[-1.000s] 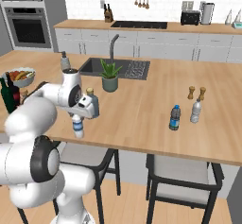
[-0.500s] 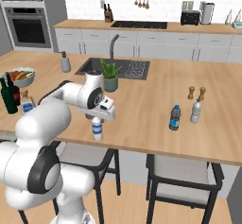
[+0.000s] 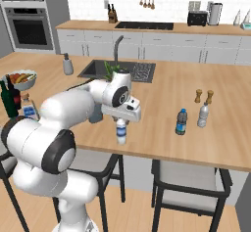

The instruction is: Move the plastic bottles in the middle to the plastics group, and the glass bottles in the middle to the glass group.

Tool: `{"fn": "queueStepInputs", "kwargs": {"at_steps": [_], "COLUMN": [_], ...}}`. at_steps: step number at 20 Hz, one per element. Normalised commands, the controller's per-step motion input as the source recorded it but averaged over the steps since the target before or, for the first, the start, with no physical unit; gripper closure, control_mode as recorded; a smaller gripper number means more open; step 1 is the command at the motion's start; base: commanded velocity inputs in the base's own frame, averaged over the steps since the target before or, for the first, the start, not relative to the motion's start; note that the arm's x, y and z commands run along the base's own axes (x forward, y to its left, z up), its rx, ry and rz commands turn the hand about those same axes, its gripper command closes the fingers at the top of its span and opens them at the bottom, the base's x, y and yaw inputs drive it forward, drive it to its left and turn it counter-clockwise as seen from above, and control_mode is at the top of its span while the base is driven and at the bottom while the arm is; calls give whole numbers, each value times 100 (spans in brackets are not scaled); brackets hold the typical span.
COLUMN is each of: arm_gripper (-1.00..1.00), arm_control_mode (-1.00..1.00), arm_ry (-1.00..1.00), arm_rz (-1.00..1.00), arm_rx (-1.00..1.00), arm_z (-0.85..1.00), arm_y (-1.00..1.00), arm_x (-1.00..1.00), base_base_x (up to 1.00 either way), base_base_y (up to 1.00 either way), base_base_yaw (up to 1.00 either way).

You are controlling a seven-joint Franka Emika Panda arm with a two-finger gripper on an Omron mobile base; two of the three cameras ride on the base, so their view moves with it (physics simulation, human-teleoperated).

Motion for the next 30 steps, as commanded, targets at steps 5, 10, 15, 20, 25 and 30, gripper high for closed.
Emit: {"fn": "queueStepInputs", "kwargs": {"at_steps": [5, 10, 15, 20, 25, 30], "arm_gripper": [100, 100, 100, 100, 100, 100], "arm_control_mode": [-100, -100, -100, -100, -100, -100], "arm_ry": [7, 0, 0, -3, -4, 0], "arm_rz": [0, 0, 0, 0, -2, -6], "arm_rx": [-2, -1, 0, 0, 0, 0], "arm_z": [0, 0, -1, -3, -5, -8], "arm_y": [-76, -76, -65, -43, -15, -23], "arm_x": [35, 25, 21, 22, 32, 37], "base_base_x": [0, 0, 0, 0, 0, 0], "base_base_y": [0, 0, 0, 0, 0, 0], "base_base_yaw": [0, 0, 0, 0, 0, 0]}}
